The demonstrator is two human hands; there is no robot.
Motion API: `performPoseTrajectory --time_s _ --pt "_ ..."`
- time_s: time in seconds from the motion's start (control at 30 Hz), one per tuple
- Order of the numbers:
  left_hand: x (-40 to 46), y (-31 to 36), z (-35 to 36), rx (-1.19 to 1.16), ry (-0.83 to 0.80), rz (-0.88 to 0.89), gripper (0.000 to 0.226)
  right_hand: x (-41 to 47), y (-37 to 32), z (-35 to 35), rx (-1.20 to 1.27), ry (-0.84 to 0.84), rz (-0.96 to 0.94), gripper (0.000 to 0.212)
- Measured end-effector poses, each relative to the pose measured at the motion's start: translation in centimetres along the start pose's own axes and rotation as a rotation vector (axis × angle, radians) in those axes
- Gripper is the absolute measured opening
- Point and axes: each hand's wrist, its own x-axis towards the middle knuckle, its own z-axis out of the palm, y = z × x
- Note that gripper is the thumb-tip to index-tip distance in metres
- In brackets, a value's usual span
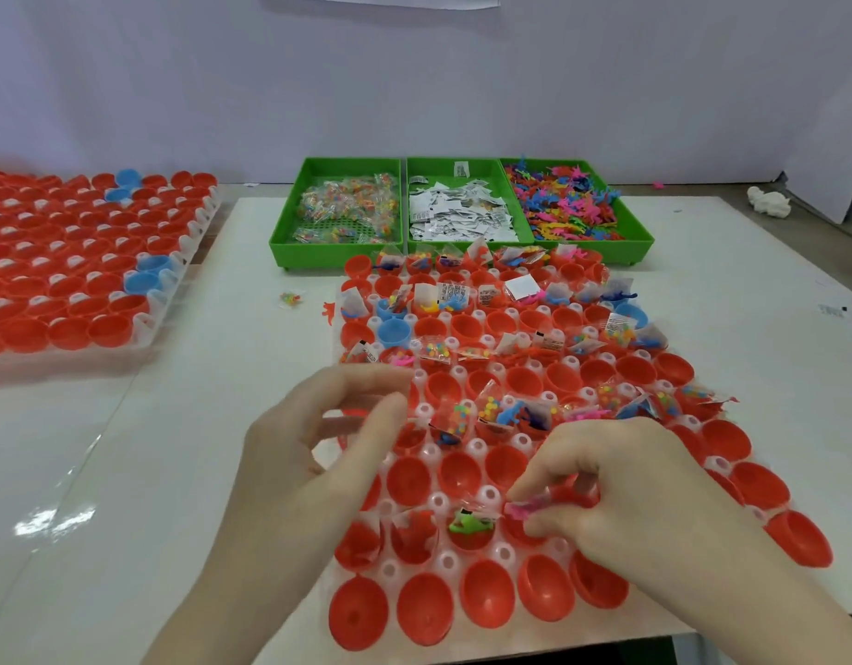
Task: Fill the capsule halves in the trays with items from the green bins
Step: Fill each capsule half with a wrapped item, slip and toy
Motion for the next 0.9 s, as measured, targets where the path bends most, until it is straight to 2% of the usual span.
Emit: performPoseTrajectory --time_s 0.1,0.17,0.43,0.57,0.7,0.73,0.83,0.9 --pt "-1.4 0.0 0.5 0.260 -0.091 0.172 0.012 0.4 0.0 0.1 -0.009 -0.008 -0.001 0.017" --pt "-1.8 -0.2 0.6 0.342 -0.102 0.225 0.014 0.7 -0.2 0.0 -0.018 -0.066 0.005 0.018" --pt "-1.3 -0.6 -1.3 0.185 0.115 0.124 0.018 0.9 -0.1 0.1 0.027 -0.145 0.008 0.022" --pt "-1.4 -1.0 -1.2 0.198 0.107 0.110 0.019 0.2 0.2 0.4 -0.032 -0.042 -0.061 0.017" --pt "-0.3 -1.7 -1.8 0.205 0.139 0.074 0.013 -0.4 0.4 1.0 -0.037 -0.026 -0.110 0.025" --pt "0.4 -1.9 -2.1 0.207 0.155 0.066 0.010 -0.5 0.5 1.2 -0.030 -0.011 -0.108 0.026" --pt "3.7 -2.5 -3.1 0.285 0.173 0.081 0.026 -0.6 1.0 1.6 0.043 0.034 -0.085 0.028" --pt "6.8 -2.9 -3.5 0.363 0.153 0.101 0.017 -0.8 1.5 2.0 0.055 0.070 -0.080 0.025"
